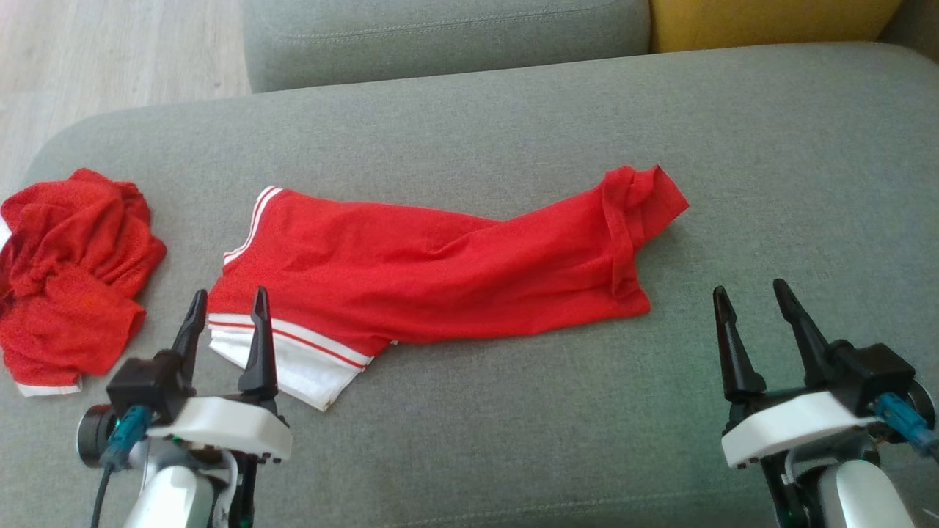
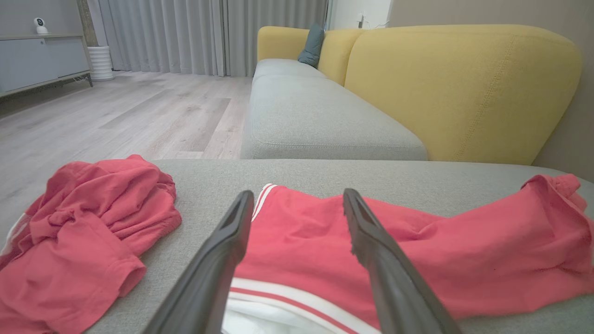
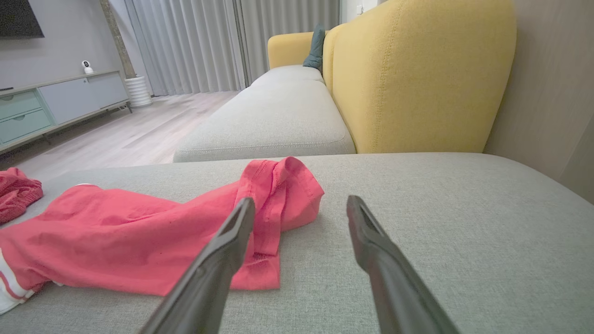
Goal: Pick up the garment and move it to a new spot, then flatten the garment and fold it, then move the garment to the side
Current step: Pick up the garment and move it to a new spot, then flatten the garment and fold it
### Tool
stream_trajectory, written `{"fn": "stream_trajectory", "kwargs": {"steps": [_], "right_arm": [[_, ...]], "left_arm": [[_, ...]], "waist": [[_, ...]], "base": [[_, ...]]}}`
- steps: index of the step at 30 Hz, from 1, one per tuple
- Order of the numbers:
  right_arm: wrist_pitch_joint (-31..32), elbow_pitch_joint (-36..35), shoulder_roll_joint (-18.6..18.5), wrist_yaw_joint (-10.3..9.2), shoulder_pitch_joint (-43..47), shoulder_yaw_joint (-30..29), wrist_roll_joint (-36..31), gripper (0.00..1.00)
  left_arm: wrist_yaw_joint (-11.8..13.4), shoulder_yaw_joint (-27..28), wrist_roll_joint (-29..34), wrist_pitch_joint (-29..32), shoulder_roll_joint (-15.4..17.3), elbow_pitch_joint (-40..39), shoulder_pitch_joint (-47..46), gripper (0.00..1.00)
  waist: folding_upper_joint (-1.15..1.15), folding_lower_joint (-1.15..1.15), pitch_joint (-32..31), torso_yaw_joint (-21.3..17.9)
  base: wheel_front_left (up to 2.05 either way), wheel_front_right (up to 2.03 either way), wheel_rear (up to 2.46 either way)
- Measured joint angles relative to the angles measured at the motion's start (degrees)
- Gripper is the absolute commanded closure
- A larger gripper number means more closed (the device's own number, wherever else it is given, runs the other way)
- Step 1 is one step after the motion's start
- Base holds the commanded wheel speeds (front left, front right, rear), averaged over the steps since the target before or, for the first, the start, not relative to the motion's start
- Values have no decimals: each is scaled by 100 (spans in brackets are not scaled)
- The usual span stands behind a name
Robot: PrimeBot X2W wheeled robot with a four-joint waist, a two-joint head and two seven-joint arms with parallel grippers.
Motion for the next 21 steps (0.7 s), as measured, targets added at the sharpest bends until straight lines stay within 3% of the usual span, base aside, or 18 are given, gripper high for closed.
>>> {"fn": "stream_trajectory", "kwargs": {"steps": [21], "right_arm": [[80,-35,-1,0,-19,102,0,0]], "left_arm": [[-54,89,103,0,-114,71,-50,0]], "waist": [[0,0,161,90]], "base": [[0,0,0]]}}
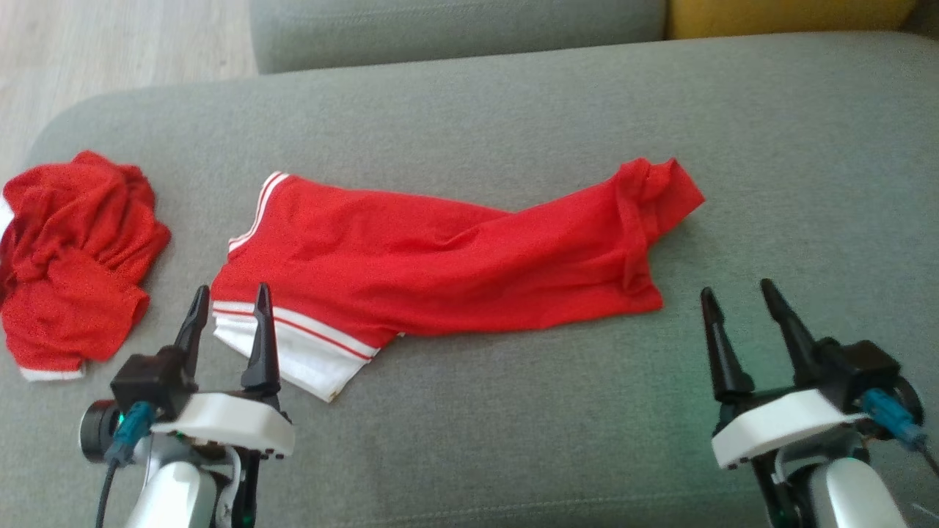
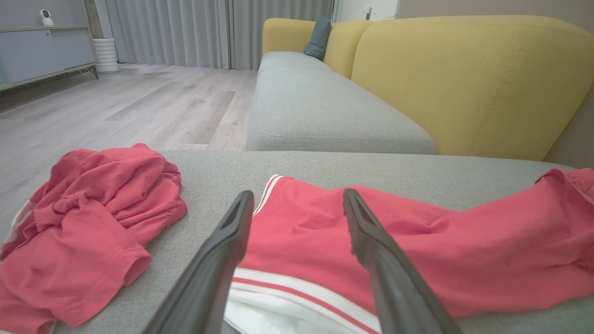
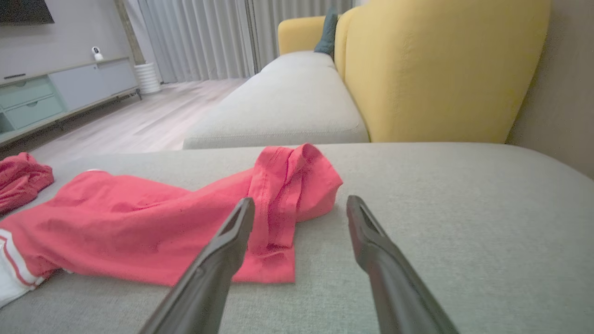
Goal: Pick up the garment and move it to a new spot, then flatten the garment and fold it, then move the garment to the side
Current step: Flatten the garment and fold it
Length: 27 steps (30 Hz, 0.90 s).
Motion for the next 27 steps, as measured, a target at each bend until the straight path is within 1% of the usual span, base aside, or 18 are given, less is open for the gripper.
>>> {"fn": "stream_trajectory", "kwargs": {"steps": [7,13,15,18,19,20,21,27], "right_arm": [[31,482,-58,0,-313,311,8,0],[23,1240,-57,0,-858,459,8,0],[21,1604,-57,0,-1141,432,-8,0],[-35,1887,-56,0,-1379,399,-56,0],[-41,1964,-52,0,-1442,390,-54,10],[-66,2036,-49,0,-1488,367,-53,65],[-84,2101,-49,0,-1524,336,-53,100],[-233,2067,-47,0,-1510,286,-49,100]], "left_arm": [[-27,-30,118,0,-79,-62,-214,0],[-98,-45,229,0,-187,-165,-448,0],[-111,-45,259,0,-230,-182,-515,0],[-160,-40,318,0,-298,-183,-584,0],[-163,-36,341,0,-313,-186,-609,0],[-180,-33,350,0,-322,-186,-621,0],[-207,-29,350,0,-326,-185,-624,0],[-212,1,409,0,-358,-183,-623,0]], "waist": [[0,0,274,225],[0,0,576,432],[0,0,706,537],[0,0,802,625],[0,0,828,642],[0,0,846,655],[0,0,856,665],[0,0,841,636]], "base": [[0,0,0],[0,0,0],[0,0,0],[0,0,0],[0,0,0],[0,0,0],[0,0,0],[0,0,0]]}}
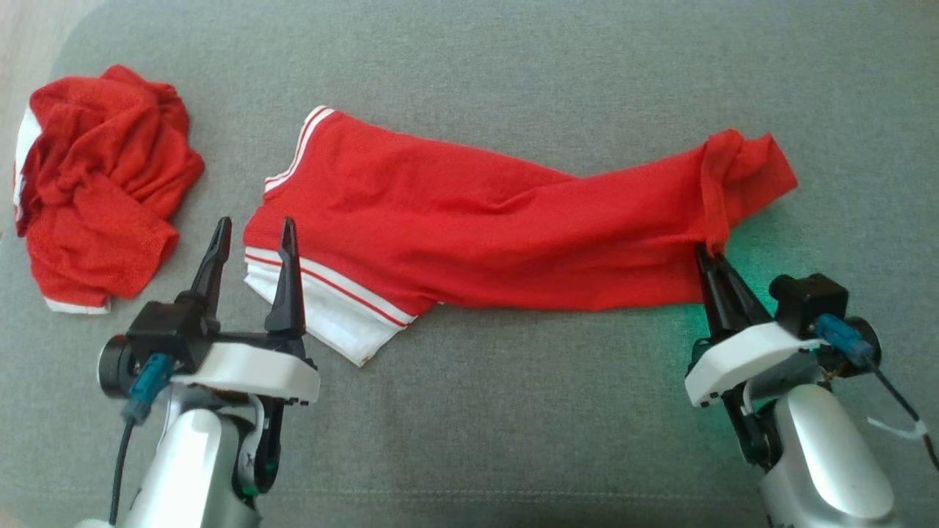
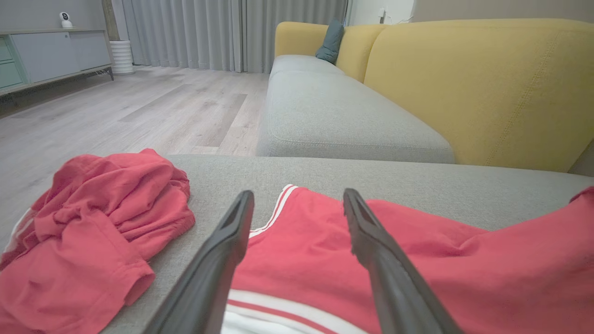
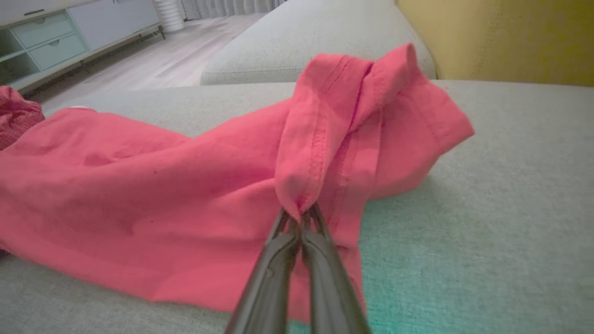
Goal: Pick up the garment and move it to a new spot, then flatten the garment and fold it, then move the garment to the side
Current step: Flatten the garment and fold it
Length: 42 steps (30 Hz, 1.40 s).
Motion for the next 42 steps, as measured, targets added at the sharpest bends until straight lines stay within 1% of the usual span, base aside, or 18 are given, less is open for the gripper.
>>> {"fn": "stream_trajectory", "kwargs": {"steps": [4,9,12,16,20,23,28,35,40,41,42], "right_arm": [[-77,-450,-1,0,198,-8,71,100],[-10,-1317,-16,0,832,-56,218,100],[159,-1912,-48,0,1038,-46,292,100],[423,-2601,-111,0,1073,-31,371,100],[643,-2882,-242,0,1038,-48,430,100],[739,-2877,-332,0,911,-74,463,100],[813,-2590,-603,0,154,-174,539,100],[871,-1621,-972,0,-782,-148,747,100],[835,-907,-1118,0,-1332,-94,872,100],[790,-794,-1123,0,-1405,-84,882,65],[726,-700,-1123,0,-1460,-64,891,9]], "left_arm": [[-42,31,51,0,-15,-1,3,0],[-60,83,92,0,-20,-4,5,0],[-74,138,107,0,-29,-7,4,0],[-92,186,143,0,-41,-10,4,0],[-124,194,152,0,-62,-13,-7,0],[-148,191,194,0,-131,-23,-79,0],[-221,181,200,0,-178,-85,-332,0],[-302,159,256,0,-299,-108,-625,0],[-346,148,294,0,-347,-101,-791,0],[-347,149,294,-1,-347,-101,-809,0],[-348,151,294,-1,-348,-99,-815,0]], "waist": [[0,0,-42,-74],[0,0,-51,-219],[0,0,-44,-302],[0,0,-30,-352],[0,0,0,-323],[0,0,51,-239],[0,0,236,-46],[0,0,621,238],[0,1,868,369],[0,1,897,380],[0,1,919,384]], "base": [[0,0,0],[0,0,0],[0,0,0],[0,0,0],[0,0,0],[0,0,0],[0,0,0],[0,0,0],[0,0,0],[0,0,0],[0,0,0]]}}
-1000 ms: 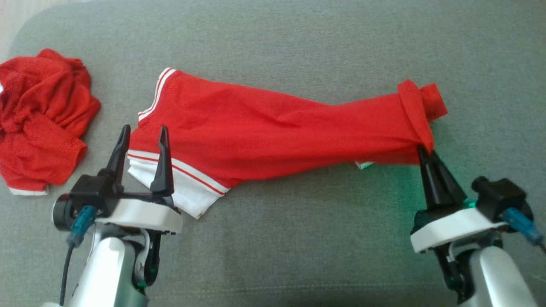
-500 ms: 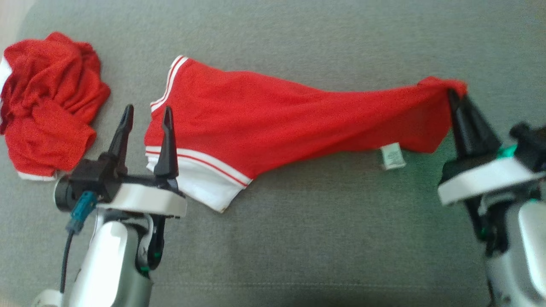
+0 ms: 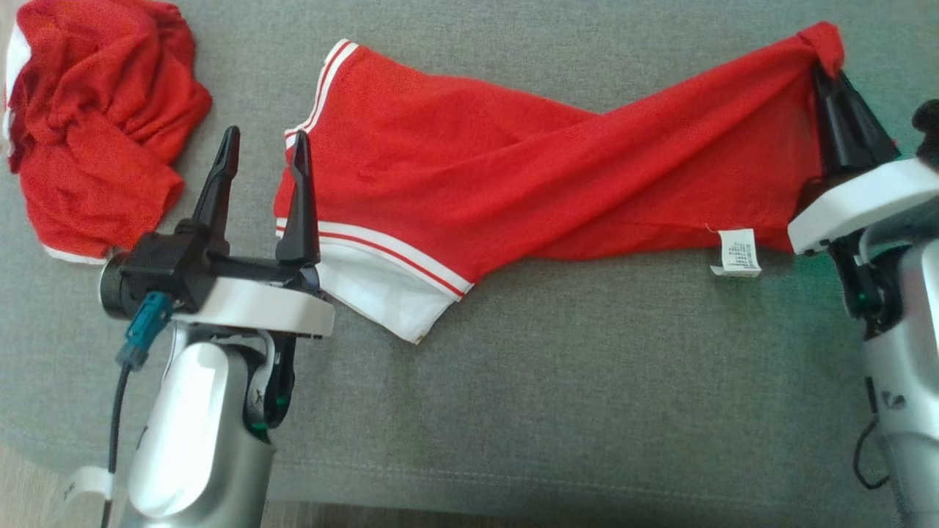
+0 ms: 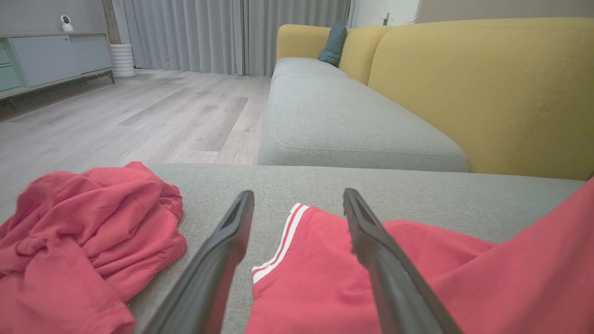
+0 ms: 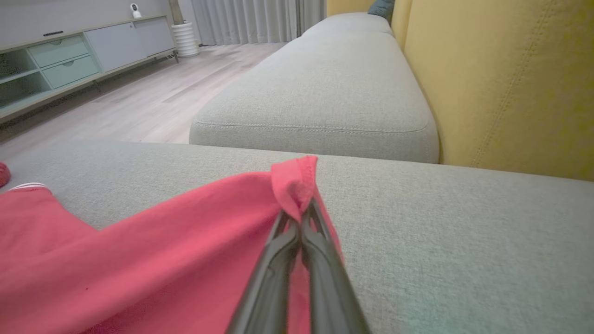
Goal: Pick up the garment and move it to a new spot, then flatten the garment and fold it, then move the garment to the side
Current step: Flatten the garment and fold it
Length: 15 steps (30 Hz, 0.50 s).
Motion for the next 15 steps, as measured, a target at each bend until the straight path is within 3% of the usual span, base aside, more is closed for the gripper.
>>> {"fn": "stream_trajectory", "kwargs": {"steps": [1,9,15], "right_arm": [[-68,89,0,0,-32,23,15,0],[-684,408,119,0,-7,-76,120,0],[-1065,16,320,0,729,-348,12,0]], "left_arm": [[-1,1,2,1,-2,8,1,0],[-46,52,108,0,-18,116,16,0],[-52,123,157,0,-14,176,161,0]], "waist": [[0,0,9,-7],[0,0,-118,-186],[0,-1,-406,-372]], "base": [[0,0,0],[0,0,0],[0,0,0]]}}
